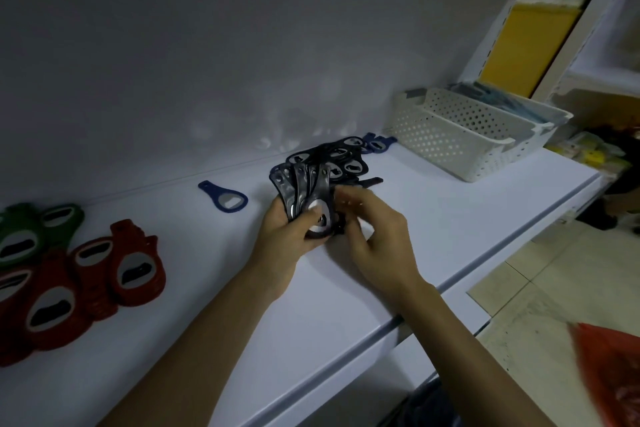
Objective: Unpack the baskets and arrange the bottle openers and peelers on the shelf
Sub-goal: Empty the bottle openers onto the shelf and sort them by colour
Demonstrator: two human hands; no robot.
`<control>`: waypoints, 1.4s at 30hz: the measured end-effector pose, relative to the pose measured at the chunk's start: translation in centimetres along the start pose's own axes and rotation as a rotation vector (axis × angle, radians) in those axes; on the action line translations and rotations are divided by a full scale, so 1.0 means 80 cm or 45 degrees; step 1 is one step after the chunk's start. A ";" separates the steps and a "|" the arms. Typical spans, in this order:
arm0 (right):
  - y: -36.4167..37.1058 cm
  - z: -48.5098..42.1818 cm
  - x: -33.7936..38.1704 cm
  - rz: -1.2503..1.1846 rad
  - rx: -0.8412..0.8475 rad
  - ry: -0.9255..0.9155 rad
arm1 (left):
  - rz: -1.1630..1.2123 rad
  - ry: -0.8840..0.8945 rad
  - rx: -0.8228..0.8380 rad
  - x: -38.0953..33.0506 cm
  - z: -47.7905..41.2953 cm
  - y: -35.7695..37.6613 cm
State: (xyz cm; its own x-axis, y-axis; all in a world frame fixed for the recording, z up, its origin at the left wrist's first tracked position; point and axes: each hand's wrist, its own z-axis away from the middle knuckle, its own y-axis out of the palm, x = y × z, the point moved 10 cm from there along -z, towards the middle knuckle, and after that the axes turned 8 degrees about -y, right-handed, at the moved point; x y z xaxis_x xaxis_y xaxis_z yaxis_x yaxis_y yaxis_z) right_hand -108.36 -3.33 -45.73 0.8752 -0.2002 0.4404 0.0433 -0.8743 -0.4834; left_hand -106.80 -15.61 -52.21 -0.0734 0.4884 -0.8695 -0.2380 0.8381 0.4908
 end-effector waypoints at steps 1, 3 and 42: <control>-0.007 0.002 -0.014 -0.013 -0.066 0.112 | 0.028 -0.001 -0.022 -0.001 -0.001 -0.003; -0.012 0.007 -0.044 0.067 -0.101 0.336 | 0.115 -0.001 -0.106 -0.002 -0.001 -0.012; 0.014 0.027 -0.008 -0.935 -0.491 0.758 | -0.502 0.350 -0.255 -0.040 0.048 0.001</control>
State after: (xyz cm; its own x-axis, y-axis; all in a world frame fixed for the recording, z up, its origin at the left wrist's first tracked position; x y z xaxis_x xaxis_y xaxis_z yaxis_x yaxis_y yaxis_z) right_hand -107.85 -3.25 -48.19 0.3088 0.3473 0.8855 0.2224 -0.9315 0.2878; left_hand -102.88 -16.18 -49.18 -0.1864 0.0407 -0.9816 -0.4777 0.8694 0.1267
